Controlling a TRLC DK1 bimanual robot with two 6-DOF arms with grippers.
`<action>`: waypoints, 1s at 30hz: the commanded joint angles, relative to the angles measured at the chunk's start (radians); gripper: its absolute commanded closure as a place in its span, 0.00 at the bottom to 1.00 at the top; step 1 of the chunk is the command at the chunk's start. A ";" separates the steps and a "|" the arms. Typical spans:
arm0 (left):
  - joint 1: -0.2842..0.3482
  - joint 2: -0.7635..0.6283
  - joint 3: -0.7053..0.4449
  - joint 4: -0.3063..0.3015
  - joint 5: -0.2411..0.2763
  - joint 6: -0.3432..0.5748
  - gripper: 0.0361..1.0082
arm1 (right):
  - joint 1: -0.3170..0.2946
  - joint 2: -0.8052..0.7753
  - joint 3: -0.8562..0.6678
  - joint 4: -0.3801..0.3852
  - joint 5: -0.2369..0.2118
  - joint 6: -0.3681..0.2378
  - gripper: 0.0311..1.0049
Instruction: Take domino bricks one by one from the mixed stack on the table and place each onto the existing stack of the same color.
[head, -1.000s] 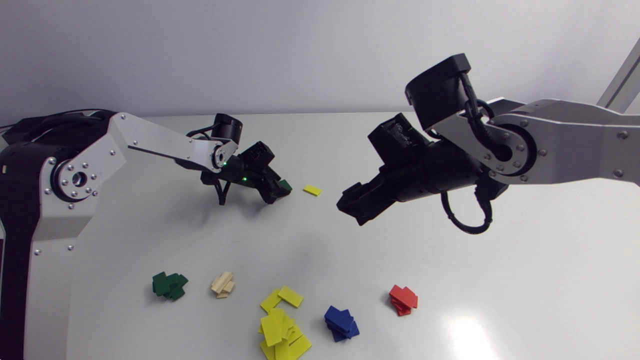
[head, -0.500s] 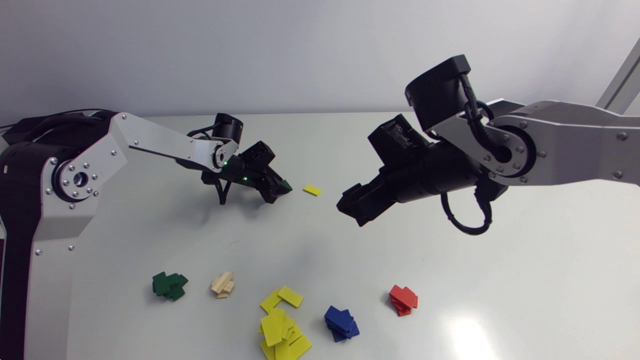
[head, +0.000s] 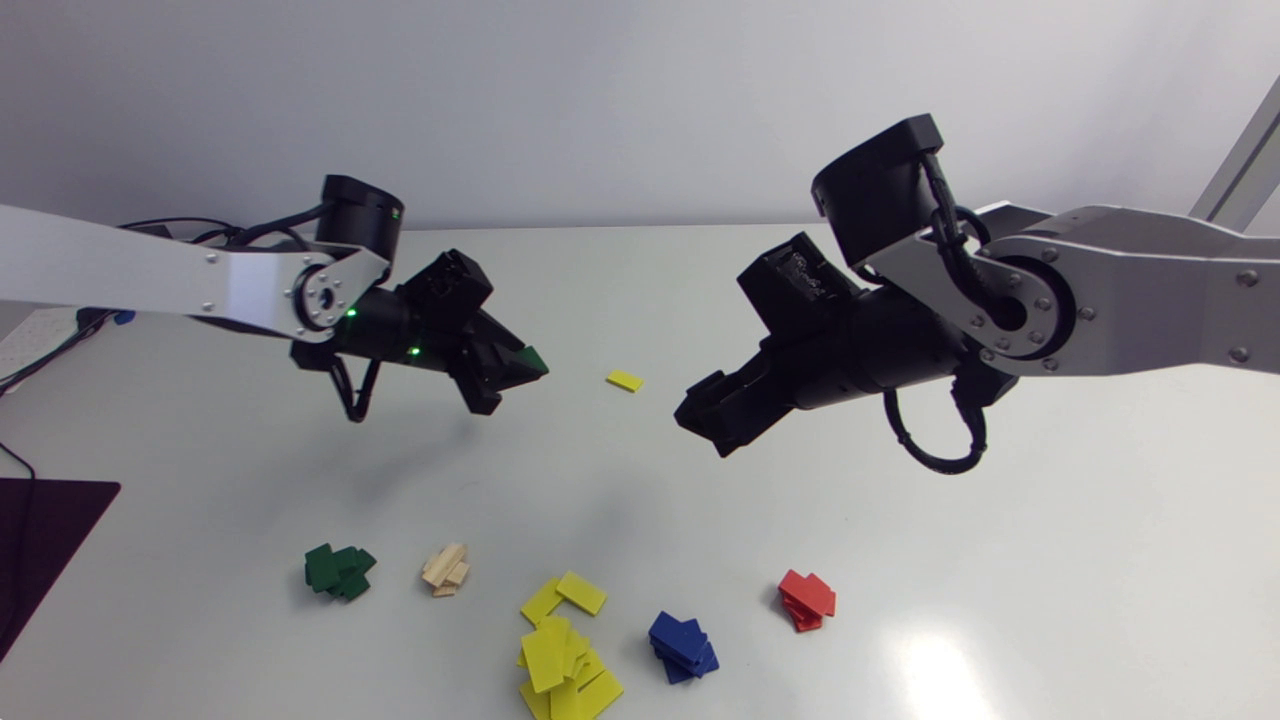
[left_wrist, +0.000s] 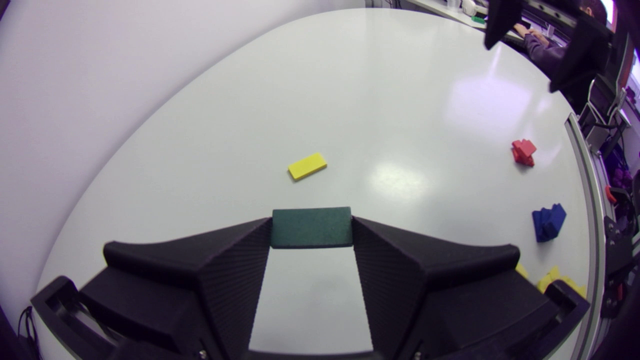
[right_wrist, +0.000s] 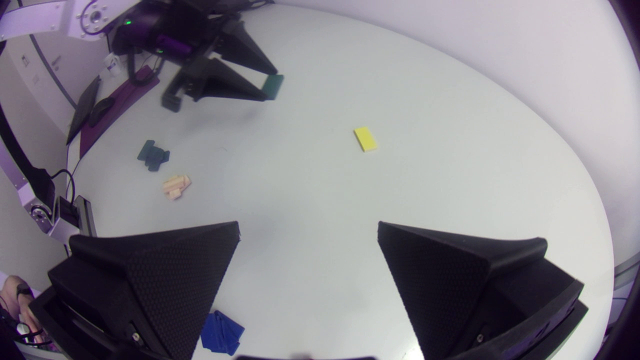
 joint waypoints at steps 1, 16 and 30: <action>0.027 -0.115 -0.125 -0.006 0.005 0.008 0.78 | 0.001 -0.016 -0.024 0.014 -0.008 0.011 0.04; 0.178 -0.482 -0.540 0.014 -0.021 0.013 0.78 | 0.025 -0.065 -0.052 0.016 -0.011 0.008 0.04; 0.415 -0.615 -0.735 0.065 -0.006 0.143 0.78 | 0.047 -0.087 -0.072 0.020 -0.011 0.014 0.04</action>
